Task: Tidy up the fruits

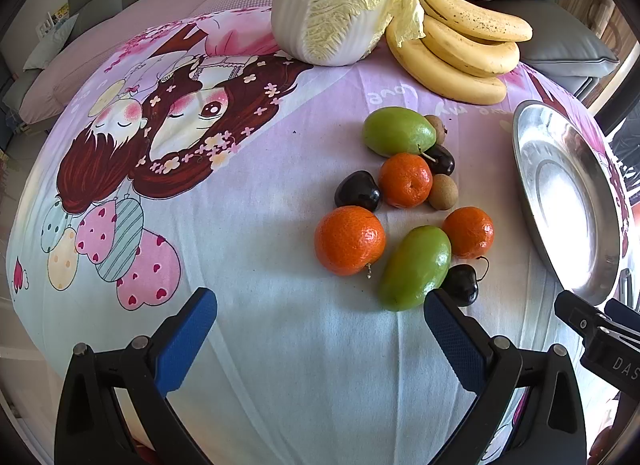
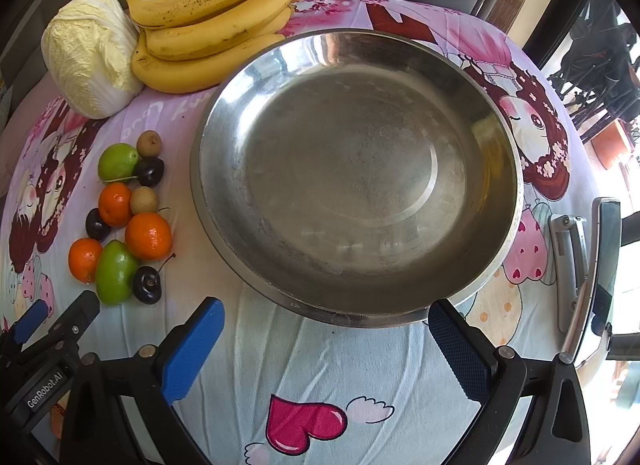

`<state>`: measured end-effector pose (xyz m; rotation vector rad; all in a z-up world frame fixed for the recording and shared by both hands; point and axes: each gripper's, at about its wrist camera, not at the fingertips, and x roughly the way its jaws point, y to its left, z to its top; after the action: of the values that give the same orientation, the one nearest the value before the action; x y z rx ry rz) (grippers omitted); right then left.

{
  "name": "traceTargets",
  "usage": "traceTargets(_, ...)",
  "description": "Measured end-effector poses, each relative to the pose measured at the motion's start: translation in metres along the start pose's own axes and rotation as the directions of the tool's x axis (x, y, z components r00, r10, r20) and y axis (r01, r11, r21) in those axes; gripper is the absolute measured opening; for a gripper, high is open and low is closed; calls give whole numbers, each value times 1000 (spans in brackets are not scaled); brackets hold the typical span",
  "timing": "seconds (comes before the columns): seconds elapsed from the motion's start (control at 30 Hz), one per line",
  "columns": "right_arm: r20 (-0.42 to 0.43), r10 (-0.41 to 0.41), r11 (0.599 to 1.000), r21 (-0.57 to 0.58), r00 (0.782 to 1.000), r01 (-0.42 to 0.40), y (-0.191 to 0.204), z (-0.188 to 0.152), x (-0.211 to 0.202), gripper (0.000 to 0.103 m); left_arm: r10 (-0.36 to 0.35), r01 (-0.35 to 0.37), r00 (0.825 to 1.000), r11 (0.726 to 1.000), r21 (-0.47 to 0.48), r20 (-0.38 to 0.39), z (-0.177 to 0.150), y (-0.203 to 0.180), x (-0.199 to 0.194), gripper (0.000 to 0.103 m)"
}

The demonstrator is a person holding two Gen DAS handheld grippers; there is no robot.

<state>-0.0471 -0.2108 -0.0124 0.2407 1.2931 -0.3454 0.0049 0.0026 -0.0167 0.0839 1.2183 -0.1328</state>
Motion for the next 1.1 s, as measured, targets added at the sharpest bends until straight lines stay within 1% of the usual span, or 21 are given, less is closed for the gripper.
traceTargets(0.37, 1, 3, 1000, 2, 1000, -3, 0, 0, 0, 103, -5, 5, 1000, 1000, 4, 4, -1, -2, -1, 103)
traceTargets(0.57, 41, 29, 1000, -6, 999, -29, 4, 3, -7, 103, -36, 36, 999, 999, -16, 17, 1, 3, -6, 103)
traceTargets(0.7, 91, 66, 997, -44, 994, -63, 18, 4, -18, 103, -59, 61, 998, 997, -57, 26, 4, 12, -10, 103)
traceTargets(0.8, 110, 87, 993, -88, 990, -78, 32, 4, -22, 103, -82, 83, 996, 992, -94, 22, 5, 22, -10, 103)
traceTargets(0.97, 113, 129, 980, -168, 985, -109, 57, 5, -25, 103, -76, 79, 997, 985, -151, 24, 10, 40, -12, 103)
traceTargets(1.1, 104, 161, 964, -229, 982, -134, 78, 4, -25, 103, -87, 91, 996, 978, -190, 30, 17, 56, -16, 103)
